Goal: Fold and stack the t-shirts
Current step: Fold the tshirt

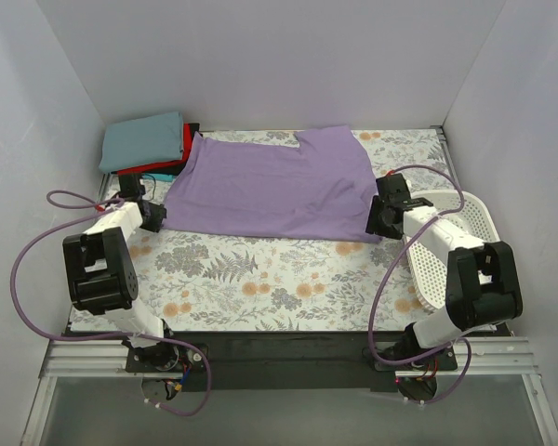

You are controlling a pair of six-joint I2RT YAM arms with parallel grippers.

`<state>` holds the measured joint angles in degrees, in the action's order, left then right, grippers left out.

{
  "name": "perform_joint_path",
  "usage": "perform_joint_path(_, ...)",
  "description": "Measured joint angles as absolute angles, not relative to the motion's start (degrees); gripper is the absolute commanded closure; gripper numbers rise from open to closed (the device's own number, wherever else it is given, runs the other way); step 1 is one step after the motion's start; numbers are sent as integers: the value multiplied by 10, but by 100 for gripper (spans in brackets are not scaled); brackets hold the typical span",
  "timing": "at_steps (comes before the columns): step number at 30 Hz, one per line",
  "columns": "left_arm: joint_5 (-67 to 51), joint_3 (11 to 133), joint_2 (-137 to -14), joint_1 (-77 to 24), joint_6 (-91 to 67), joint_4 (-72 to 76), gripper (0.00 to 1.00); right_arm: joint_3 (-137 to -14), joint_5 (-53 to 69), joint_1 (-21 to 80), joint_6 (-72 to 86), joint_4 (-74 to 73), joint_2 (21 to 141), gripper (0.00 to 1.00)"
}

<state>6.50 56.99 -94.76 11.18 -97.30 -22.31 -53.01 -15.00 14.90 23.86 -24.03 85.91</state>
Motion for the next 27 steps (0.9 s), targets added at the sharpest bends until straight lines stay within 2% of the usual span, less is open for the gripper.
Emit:
perform_joint_path(15, 67, 559, -960, 112, -967, -218, 75, -514, -118, 139, 243, -194, 908, 47)
perform_joint_path(21, 71, 554, -967, 112, -965, -215, 65, -511, -118, 139, 242, -188, 914, 50)
perform_joint_path(27, 96, 545, -967, 112, -965, -215, 67, -511, -118, 139, 241, -181, 915, 53)
